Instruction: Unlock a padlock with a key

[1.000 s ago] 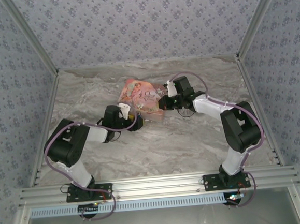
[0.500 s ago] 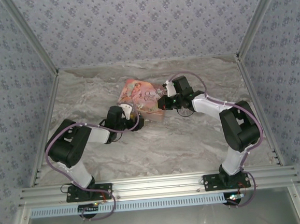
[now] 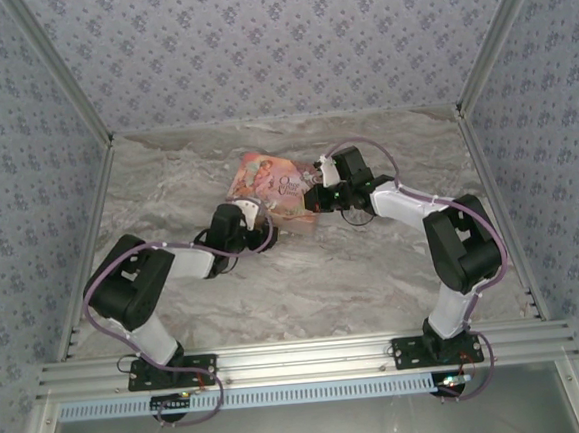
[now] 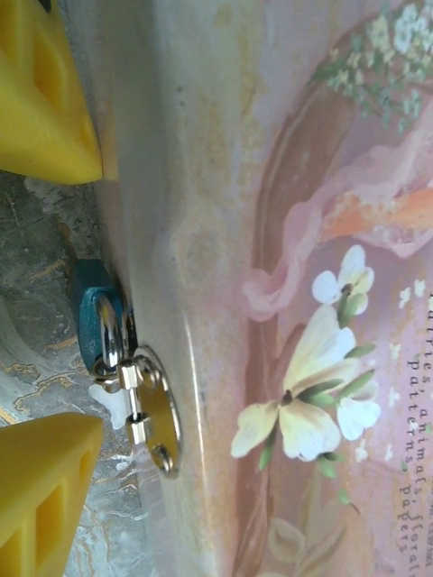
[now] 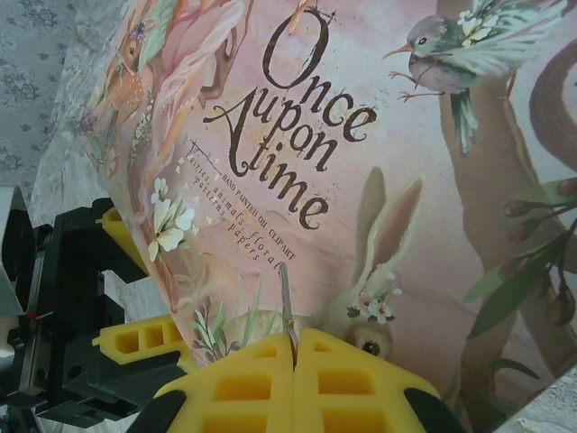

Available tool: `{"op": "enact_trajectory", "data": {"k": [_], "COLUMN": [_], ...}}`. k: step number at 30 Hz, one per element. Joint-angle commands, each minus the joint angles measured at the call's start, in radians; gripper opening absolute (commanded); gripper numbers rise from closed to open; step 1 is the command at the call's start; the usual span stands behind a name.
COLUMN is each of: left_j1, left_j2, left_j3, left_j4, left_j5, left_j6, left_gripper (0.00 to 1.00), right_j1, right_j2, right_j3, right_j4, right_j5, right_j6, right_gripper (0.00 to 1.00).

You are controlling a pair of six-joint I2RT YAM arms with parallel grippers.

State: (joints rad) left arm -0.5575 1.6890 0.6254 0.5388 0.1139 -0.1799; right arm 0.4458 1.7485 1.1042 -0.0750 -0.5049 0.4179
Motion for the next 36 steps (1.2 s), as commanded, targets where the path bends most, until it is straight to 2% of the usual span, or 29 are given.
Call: {"op": "enact_trajectory", "data": {"k": [1,19,36], "left_j1": [-0.018,-0.040,-0.040], "left_j2": [-0.013,0.070,0.084], "left_j3": [0.053,0.104,0.120], "left_j4": [-0.011,-0.033,-0.046], "left_j5": [-0.031,-0.054,-0.039], "left_j6": [0.025,0.017,0.008], "left_gripper": [0.66,0.56,0.36], "right_j1": [0.005,0.005,0.004], "right_j2": [0.026,0.025,0.014], "right_j3": [0.019,0.014,0.005], "right_j4": [-0.048,-0.045,-0.037], "right_j5": [0.005,0.003,0.003], "right_j6": [-0.018,-0.017,-0.015], "right_gripper": [0.00,0.00,0.00]}}
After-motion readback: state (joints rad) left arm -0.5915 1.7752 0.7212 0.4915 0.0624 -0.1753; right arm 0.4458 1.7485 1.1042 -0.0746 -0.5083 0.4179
